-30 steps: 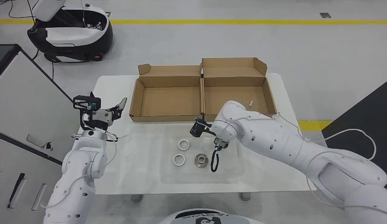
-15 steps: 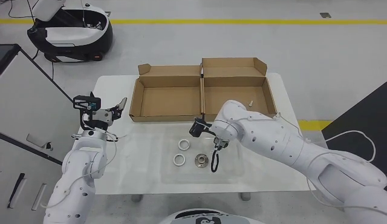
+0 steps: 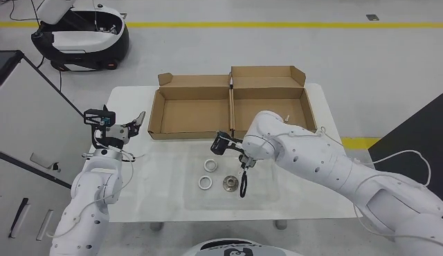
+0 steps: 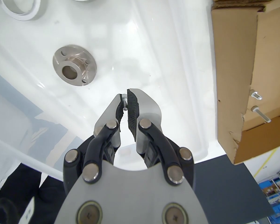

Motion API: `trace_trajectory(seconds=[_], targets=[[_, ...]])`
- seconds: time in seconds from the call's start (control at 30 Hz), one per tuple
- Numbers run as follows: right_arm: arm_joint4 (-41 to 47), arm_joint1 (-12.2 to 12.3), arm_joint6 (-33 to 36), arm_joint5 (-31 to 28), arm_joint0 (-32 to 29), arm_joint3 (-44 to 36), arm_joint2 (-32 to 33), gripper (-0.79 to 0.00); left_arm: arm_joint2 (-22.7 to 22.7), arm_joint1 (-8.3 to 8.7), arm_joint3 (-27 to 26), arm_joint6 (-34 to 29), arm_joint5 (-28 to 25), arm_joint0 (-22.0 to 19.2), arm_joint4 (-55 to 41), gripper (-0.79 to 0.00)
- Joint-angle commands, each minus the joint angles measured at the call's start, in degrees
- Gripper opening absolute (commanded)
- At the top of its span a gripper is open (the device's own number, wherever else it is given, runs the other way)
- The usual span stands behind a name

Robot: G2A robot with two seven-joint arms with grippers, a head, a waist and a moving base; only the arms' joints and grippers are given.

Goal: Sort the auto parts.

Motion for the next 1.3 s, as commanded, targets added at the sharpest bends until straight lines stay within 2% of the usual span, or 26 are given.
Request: trace_trajectory(seconds=[0.0,0.53,1.1,1.27], targets=[[0.9,0.3,0.0,-0.1,0.1,-0.9,0.7,-0.785,0.0,0.00,0.0,0.0,0.0,0.0,0.0,0.000],[12.7,3.3,0.0,-2.3,1.6,-8.9,6.2,-0.785,0.0,0.00,0.0,0.0,0.0,0.0,0.0,0.000],[12.8,3.2,-1.5,-3.1,1.4,-8.4,6.2,-0.785,0.0,0.00,0.0,0.0,0.0,0.0,0.0,0.000],[15.7,4.1,-2.8,-3.9,0.0,-8.5,9.5,-0.785,0.0,0.00,0.0,0.0,0.0,0.0,0.0,0.000]])
